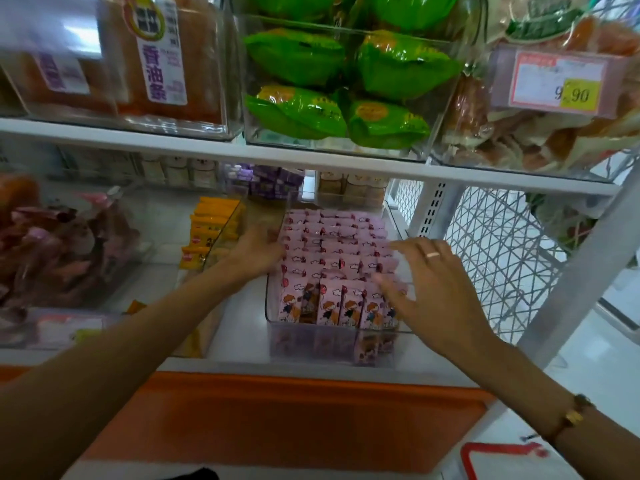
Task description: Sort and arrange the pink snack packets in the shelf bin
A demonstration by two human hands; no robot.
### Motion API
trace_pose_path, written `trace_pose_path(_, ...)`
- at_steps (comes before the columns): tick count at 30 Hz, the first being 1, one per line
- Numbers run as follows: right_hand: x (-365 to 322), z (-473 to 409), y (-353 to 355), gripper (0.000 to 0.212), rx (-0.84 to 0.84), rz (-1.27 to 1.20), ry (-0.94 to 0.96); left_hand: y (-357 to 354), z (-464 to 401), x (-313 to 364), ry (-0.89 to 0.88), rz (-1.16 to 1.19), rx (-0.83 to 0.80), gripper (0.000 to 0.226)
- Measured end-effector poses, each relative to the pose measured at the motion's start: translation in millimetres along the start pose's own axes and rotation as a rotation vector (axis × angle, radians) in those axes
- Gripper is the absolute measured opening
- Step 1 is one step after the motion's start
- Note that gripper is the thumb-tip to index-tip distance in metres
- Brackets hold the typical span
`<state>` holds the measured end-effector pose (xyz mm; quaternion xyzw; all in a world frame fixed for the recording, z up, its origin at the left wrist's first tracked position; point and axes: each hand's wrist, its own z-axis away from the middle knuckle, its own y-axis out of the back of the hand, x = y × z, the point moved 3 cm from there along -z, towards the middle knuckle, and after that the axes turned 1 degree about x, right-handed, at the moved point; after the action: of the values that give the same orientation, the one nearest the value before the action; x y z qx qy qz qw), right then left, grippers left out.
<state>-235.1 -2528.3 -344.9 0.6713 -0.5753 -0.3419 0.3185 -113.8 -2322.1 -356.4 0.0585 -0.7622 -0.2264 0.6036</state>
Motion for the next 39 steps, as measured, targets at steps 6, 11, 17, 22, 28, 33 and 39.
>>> trace_pose_path(6,-24.0,31.4,-17.9,0.024,-0.338,-0.072,0.220,2.8,13.9,-8.2,0.044,-0.105,-0.014,0.029)
trace_pose_path(11,-24.1,35.5,-18.9,0.012,-0.280,-0.078,0.260,4.2,31.8,-7.8,-0.003,-0.096,-0.017,0.034)
trace_pose_path(17,-26.0,36.1,-14.8,0.023,-0.291,-0.123,0.246,6.4,41.0,-2.7,-0.057,-0.394,0.108,0.047)
trace_pose_path(22,-2.1,-3.5,22.8,0.017,-0.073,-0.180,0.084,-21.4,39.2,40.0,-0.532,-0.622,-0.043,0.040)
trace_pose_path(28,8.2,-21.1,3.2,0.016,-0.216,0.190,0.066,-82.5,12.5,39.7,-0.468,-0.842,-0.311,0.057)
trace_pose_path(33,2.1,-25.6,-13.5,0.011,-0.185,0.365,0.074,-85.9,1.5,31.2,-0.463,-0.816,-0.234,0.048)
trace_pose_path(39,3.1,-23.9,-19.2,0.013,-0.253,0.414,0.073,-86.7,5.5,32.6,-0.418,-0.850,-0.263,0.051)
